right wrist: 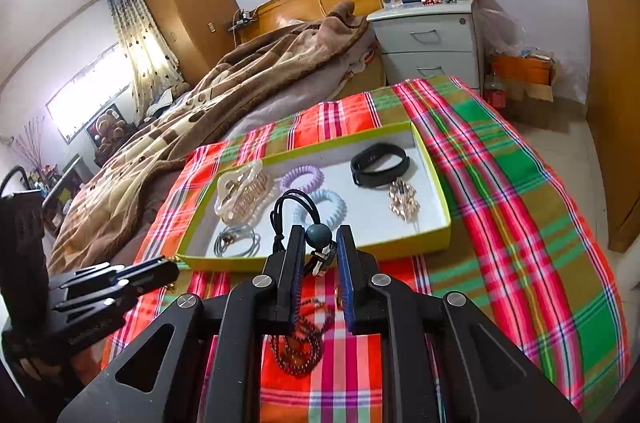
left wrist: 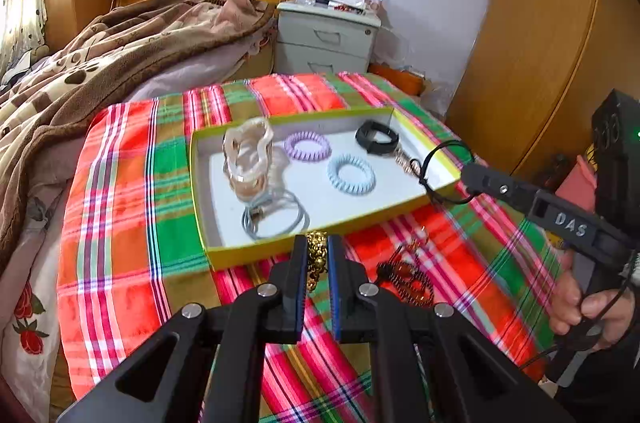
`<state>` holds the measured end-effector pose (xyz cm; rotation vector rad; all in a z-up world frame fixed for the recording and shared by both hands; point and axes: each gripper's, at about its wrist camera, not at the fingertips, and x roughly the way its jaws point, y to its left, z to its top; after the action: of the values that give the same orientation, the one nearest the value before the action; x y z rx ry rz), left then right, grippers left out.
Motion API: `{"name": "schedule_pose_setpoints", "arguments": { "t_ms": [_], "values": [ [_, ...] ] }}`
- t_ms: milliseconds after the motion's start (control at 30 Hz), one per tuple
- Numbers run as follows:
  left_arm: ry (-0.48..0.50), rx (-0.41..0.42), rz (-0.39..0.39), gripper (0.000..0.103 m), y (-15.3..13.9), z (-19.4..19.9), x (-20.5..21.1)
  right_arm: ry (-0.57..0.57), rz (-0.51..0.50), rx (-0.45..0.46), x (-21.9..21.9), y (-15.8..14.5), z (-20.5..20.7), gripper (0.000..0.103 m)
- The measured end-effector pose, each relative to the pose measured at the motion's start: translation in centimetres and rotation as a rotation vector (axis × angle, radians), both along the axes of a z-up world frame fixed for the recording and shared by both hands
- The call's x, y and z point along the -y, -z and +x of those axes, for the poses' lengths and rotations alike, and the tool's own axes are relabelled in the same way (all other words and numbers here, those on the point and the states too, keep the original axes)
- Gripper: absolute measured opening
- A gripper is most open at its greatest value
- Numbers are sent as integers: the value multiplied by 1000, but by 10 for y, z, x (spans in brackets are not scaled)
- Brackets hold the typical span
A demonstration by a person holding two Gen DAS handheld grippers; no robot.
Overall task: Organize jewelry
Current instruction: 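Carry the black hair tie and gold twisted clip over the yellow box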
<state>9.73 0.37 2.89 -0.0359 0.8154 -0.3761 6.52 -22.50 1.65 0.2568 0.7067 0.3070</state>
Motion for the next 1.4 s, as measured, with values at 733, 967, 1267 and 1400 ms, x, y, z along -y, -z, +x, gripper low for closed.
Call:
{"name": "schedule_pose_setpoints", "arguments": {
  "t_ms": [733, 967, 1267, 1400],
  "values": [
    [35, -36, -38, 10, 1, 68, 32, -105, -38, -44, -15, -5, 103, 16],
    [19, -86, 10, 10, 26, 85, 44, -138, -63, -120, -28, 21, 134, 17],
    [27, -125, 38, 10, 46, 99, 50, -159, -119, -176, -36, 42, 156, 17],
    [33, -141, 41, 10, 51, 101, 52, -166, -153, -189, -40, 47, 160, 17]
  ]
}}
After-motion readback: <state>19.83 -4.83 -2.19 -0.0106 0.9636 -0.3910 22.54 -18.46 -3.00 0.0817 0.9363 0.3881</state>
